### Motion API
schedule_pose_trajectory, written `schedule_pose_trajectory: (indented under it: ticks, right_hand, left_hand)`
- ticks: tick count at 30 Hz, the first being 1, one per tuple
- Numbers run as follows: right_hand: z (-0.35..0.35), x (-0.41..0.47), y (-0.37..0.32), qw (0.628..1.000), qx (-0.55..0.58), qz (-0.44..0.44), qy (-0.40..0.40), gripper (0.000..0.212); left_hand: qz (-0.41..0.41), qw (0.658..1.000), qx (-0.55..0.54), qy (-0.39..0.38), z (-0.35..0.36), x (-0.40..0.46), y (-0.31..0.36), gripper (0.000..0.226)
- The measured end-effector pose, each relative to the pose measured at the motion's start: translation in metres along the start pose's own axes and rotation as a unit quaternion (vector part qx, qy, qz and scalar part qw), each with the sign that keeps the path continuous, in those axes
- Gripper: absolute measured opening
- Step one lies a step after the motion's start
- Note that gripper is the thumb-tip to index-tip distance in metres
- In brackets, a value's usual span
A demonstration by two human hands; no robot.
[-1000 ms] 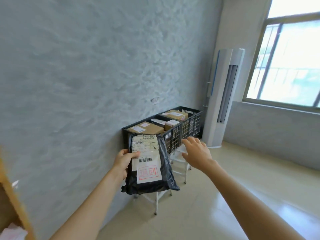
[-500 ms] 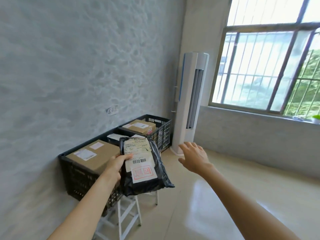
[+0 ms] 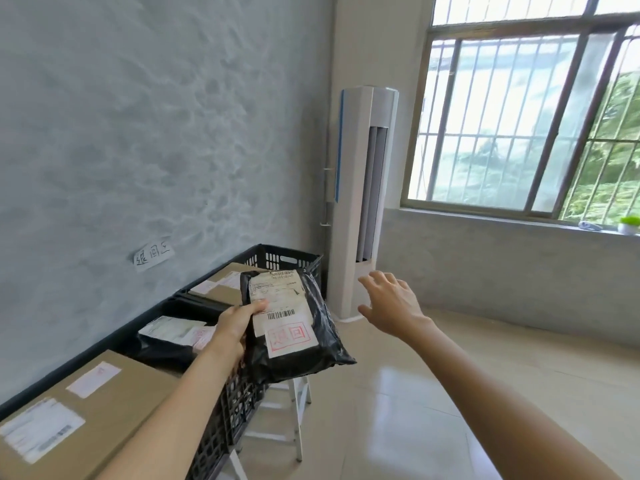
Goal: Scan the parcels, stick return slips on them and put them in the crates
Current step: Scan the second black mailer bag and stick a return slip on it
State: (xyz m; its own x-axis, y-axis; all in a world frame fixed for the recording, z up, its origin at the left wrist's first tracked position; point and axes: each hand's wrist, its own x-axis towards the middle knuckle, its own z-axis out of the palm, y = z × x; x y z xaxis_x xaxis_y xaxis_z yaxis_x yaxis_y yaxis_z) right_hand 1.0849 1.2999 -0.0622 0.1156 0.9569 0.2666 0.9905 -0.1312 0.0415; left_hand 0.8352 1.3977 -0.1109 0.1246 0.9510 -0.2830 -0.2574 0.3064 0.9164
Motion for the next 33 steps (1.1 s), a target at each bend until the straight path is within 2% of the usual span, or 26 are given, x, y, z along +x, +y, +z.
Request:
schedule_pose_trajectory:
  ticks: [7,10,15,19,24,28,33]
  right_hand:
    - [0.059,0.170,0.058,0.999,0.007,-0.039,-0.006,0.058]
    - [0.069,0.248,0.082,0.999,0.013,-0.047,-0.014,0.056]
    - [0.082,0.359,0.092,0.995,0.047,-0.083,0.038,0.042]
    - [0.108,0.432,0.090,0.992,0.046,-0.116,0.032,0.046]
    - [0.153,0.518,0.092,0.989,0.025,-0.143,0.002,0.047]
    - [0.178,0.601,0.085,0.985,0.015,-0.169,-0.005,0.044]
    - [0.193,0.688,0.058,0.976,0.048,-0.212,0.005,0.052]
  left_hand:
    - [-0.021,0.999,0.011,0.026,0.058,0.171,0.016,0.037]
    - [0.000,0.999,0.018,0.040,0.093,0.230,0.040,0.028]
    - [0.004,0.997,0.009,0.075,0.119,0.309,0.066,0.016]
    - [0.001,0.994,-0.007,0.111,0.124,0.376,0.074,0.006]
    - [-0.021,0.991,-0.025,0.129,0.121,0.473,0.072,0.026]
    - [-0.029,0.989,-0.046,0.134,0.117,0.546,0.070,0.027]
    - [-0.048,0.979,-0.076,0.181,0.107,0.606,0.065,0.030]
